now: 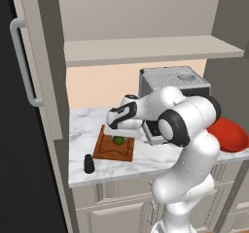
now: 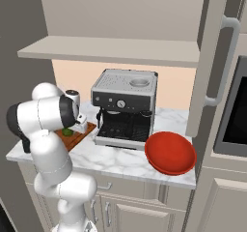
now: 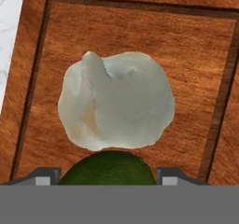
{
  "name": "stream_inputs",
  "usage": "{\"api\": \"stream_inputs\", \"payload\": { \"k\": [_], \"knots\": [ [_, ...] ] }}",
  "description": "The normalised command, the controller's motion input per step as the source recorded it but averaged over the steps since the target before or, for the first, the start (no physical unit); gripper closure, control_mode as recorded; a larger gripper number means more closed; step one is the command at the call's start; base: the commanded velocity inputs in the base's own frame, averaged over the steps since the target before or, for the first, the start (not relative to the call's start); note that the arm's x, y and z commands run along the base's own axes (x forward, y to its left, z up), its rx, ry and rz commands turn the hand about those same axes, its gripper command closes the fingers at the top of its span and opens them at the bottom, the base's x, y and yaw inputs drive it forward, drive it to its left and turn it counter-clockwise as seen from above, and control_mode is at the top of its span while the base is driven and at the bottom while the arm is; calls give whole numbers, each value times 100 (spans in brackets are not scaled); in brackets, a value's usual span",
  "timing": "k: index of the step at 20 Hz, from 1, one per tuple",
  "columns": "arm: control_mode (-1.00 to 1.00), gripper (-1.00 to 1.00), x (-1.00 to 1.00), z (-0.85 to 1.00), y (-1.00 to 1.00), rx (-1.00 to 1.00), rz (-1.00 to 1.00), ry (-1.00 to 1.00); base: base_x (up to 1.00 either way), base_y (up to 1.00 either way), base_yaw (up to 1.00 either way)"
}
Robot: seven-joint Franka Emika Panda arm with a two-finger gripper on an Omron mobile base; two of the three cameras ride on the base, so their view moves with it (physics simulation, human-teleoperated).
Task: Open the cabinet. Place the bowl and condiment on the counter. Then place the lime and garlic on the cutting board.
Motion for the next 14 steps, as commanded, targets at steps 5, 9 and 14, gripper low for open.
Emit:
{"api": "stream_inputs", "payload": {
  "k": [5, 9, 14],
  "knots": [
    [-100, -100, 2, -4, 1, 0, -6, 0, 0, 0, 0],
    [-100, -100, -27, 52, 0, 0, 0, -10, 0, 0, 0],
    [-100, -100, -30, 67, 0, 0, 0, -11, 0, 0, 0]
  ]
}}
